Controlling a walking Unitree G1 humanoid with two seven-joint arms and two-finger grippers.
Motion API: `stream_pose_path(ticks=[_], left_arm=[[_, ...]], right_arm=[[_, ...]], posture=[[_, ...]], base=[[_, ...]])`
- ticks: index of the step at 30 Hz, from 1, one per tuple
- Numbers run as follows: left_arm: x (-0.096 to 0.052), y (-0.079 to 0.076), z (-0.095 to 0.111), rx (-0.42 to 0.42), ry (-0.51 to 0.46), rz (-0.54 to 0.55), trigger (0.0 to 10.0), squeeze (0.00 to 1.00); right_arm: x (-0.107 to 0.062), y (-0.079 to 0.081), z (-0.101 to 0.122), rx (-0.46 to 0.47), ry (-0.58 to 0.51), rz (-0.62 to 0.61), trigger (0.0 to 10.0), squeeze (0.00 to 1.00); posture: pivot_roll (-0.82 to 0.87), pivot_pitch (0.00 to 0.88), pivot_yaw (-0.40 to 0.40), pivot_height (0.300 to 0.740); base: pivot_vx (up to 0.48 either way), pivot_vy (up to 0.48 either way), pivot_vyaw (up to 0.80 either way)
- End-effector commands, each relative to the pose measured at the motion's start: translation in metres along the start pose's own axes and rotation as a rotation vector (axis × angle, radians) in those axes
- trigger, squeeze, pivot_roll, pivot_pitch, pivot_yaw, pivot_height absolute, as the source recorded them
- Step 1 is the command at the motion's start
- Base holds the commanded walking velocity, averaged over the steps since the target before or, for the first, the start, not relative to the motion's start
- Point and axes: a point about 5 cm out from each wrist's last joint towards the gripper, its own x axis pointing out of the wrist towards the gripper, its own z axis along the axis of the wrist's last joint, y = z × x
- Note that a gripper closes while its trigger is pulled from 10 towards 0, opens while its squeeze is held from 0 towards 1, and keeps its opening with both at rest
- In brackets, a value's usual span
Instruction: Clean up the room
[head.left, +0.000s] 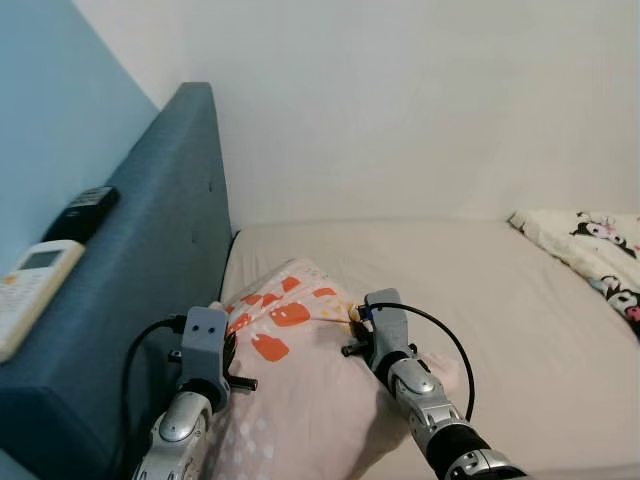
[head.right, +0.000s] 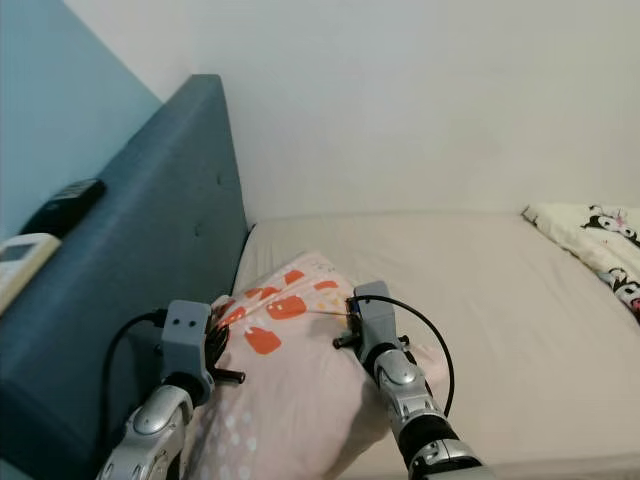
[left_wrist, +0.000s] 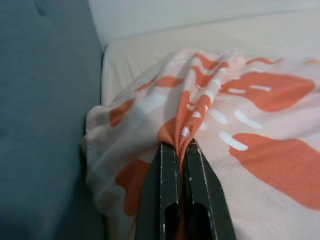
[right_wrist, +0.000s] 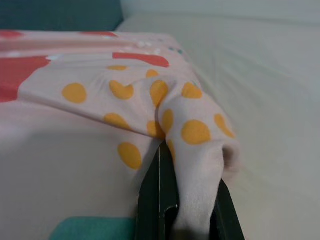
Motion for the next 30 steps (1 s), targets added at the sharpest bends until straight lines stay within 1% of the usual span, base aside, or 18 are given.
stream_pose_path(ticks=[1,8,12,15,17,19,22,24,25,26,30], left_arm=[[0.002,0.006,0.013,0.003,-0.063,0.021,10.0,0.0],[0.002,0.004,0.012,0.014,-0.053,0.021,10.0,0.0],[0.006,0.003,0.014,0.045,-0.06,0.035,10.0,0.0],[0.016,0.003,0.027,0.065,-0.11,0.056,10.0,0.0],[0.018,0.003,0.03,0.066,-0.122,0.058,10.0,0.0],[0.022,0.004,0.036,0.089,-0.129,0.058,10.0,0.0],[0.024,0.006,0.041,0.093,-0.141,0.068,10.0,0.0],[0.026,0.012,0.051,0.101,-0.174,0.089,10.0,0.0],[0.026,0.012,0.051,0.101,-0.174,0.089,10.0,0.0],[0.028,0.02,0.061,0.111,-0.209,0.112,10.0,0.0],[0.028,0.023,0.066,0.112,-0.23,0.115,10.0,0.0]], right_arm=[[0.0,-0.008,0.003,0.02,-0.013,-0.04,10.0,0.0],[0.0,-0.008,0.005,0.027,-0.02,-0.042,10.0,0.0],[0.004,-0.007,0.013,0.046,-0.034,-0.044,10.0,0.0],[0.01,-0.002,0.027,0.06,-0.069,-0.021,10.0,0.0],[0.011,0.0,0.03,0.062,-0.075,-0.015,10.0,0.0],[0.014,0.003,0.034,0.058,-0.076,-0.006,10.0,0.0],[0.015,0.005,0.036,0.051,-0.073,0.0,10.0,0.0],[0.017,0.007,0.04,0.027,-0.073,0.01,10.0,0.0],[0.017,0.007,0.04,0.027,-0.073,0.01,10.0,0.0],[0.019,0.01,0.046,-0.014,-0.083,0.028,10.0,0.0],[0.02,0.013,0.047,-0.038,-0.086,0.039,10.0,0.0]], posture=[[-0.04,0.0,0.003,0.74],[-0.05,0.0,0.005,0.74],[-0.05,0.0,0.006,0.74],[-0.05,0.0,0.001,0.74],[-0.05,0.0,0.001,0.74],[-0.05,0.0,0.002,0.74],[-0.05,0.0,0.004,0.74],[-0.05,0.0,0.005,0.74],[-0.05,0.0,0.005,0.74],[-0.04,0.0,0.002,0.74],[-0.04,0.0,-0.001,0.74]], base=[[0.0,0.0,0.0],[0.0,0.0,0.0],[0.0,0.0,0.0],[0.0,0.0,0.0],[0.0,0.0,0.0],[0.0,0.0,0.0],[0.0,0.0,0.0],[0.0,0.0,0.0],[0.0,0.0,0.0],[0.0,0.0,0.0],[0.0,0.0,0.0]])
